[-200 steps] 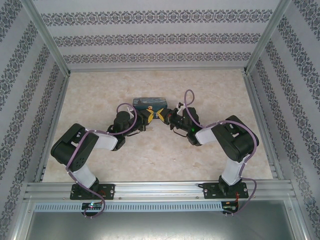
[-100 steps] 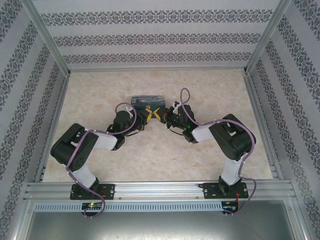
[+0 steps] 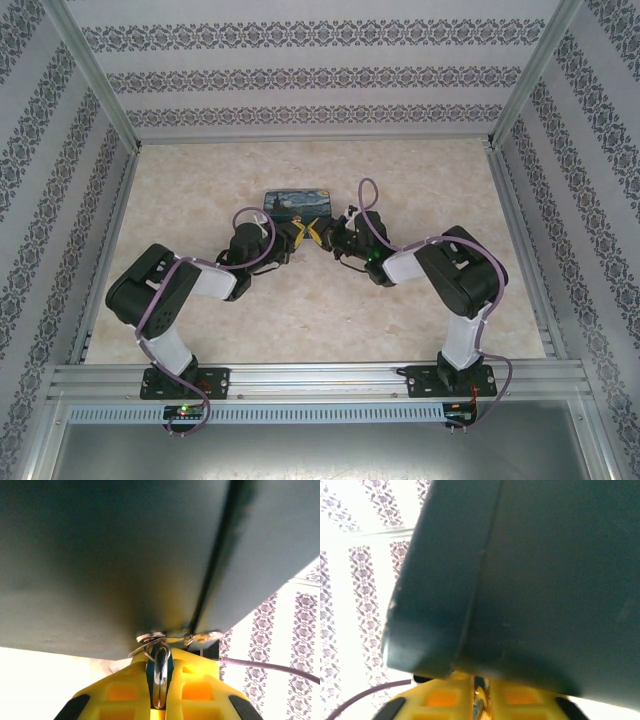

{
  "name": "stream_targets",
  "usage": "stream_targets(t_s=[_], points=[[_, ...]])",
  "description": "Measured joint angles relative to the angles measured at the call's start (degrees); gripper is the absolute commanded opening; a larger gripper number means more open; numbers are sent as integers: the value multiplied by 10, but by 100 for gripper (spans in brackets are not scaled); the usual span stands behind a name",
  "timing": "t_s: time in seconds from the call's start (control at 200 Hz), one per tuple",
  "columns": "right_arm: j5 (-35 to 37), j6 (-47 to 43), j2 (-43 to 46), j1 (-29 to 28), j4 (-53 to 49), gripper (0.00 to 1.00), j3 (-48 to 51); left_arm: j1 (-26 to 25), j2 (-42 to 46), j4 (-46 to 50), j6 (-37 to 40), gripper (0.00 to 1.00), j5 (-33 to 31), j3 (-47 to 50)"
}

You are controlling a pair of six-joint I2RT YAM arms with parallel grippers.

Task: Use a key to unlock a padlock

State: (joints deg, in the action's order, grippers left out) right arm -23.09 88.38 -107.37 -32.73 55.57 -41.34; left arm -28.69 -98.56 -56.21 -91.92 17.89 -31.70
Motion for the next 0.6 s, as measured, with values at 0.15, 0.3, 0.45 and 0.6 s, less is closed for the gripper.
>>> stream_targets(t_s=[0.15, 0.3, 0.45, 0.6], points=[[-15, -11, 0, 8, 1, 49, 17, -15, -35, -21, 0, 0, 0, 5], [-25, -26, 11, 15, 7, 65, 44, -26, -56, -26, 0, 0, 10, 5], [-34, -46, 43, 22, 0, 72, 81, -28, -68, -28, 0, 0, 20, 5], [-43, -66, 75, 23, -6, 72, 120, -28, -72, -28, 0, 0, 23, 5]])
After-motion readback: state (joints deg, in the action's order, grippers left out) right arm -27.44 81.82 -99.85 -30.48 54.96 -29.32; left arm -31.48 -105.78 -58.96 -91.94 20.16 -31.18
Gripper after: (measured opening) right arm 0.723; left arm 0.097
